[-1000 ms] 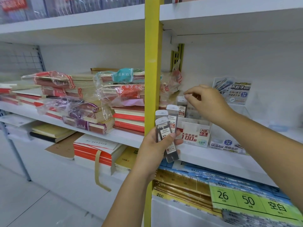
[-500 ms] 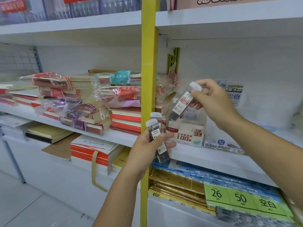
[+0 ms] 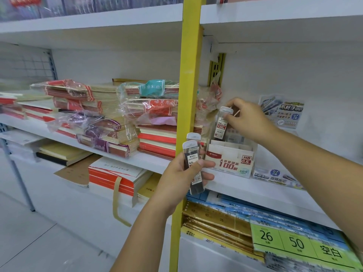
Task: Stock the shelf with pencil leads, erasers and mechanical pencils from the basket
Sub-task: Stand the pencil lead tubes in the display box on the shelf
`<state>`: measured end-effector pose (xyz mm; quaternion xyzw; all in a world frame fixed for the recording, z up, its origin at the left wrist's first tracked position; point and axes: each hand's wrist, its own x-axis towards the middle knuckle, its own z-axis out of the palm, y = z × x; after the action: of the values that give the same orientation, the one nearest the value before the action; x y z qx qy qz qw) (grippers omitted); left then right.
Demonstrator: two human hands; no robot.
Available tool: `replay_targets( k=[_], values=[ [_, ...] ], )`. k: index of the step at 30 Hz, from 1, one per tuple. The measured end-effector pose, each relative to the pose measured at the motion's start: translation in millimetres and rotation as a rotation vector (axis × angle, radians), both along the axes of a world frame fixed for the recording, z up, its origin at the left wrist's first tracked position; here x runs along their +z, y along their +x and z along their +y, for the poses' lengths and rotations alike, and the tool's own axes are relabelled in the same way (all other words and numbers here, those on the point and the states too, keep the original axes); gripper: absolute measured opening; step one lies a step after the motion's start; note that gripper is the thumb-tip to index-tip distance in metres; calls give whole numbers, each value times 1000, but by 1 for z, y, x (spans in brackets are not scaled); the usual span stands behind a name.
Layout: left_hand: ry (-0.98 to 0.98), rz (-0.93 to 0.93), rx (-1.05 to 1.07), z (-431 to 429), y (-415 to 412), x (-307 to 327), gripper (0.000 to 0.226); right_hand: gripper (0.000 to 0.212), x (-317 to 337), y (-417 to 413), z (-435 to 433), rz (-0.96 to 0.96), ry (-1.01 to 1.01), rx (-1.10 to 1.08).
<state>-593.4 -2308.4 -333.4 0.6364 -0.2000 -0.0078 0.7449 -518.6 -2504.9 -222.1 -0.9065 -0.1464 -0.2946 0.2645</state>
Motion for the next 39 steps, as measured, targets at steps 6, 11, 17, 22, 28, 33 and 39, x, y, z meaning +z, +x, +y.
replay_targets(
  k=[6, 11, 17, 22, 28, 33, 39],
  values=[
    [-20, -2, 3, 3, 3, 0, 21, 19, -7, 10, -3, -26, -31, -40],
    [-16, 1, 3, 5, 1, 1, 20, 27, -14, 8, -1, -13, -266, -159],
    [-9, -27, 42, -1, -4, 4, 16, 17, -9, -32, 4, -2, -42, 27],
    [2, -43, 36, -6, -8, 9, 11, 9, -13, -70, 16, 332, 178, 368],
    [-31, -49, 43, -9, -8, 10, 22, 8, -20, -70, 22, 340, 384, 350],
    [-50, 24, 102, -3, -4, 7, 31, 7, -1, -56, 2, 110, 617, 186],
    [-44, 14, 149, 2, -2, 6, 29, 14, 5, -32, -14, -46, 238, 42]
  ],
)
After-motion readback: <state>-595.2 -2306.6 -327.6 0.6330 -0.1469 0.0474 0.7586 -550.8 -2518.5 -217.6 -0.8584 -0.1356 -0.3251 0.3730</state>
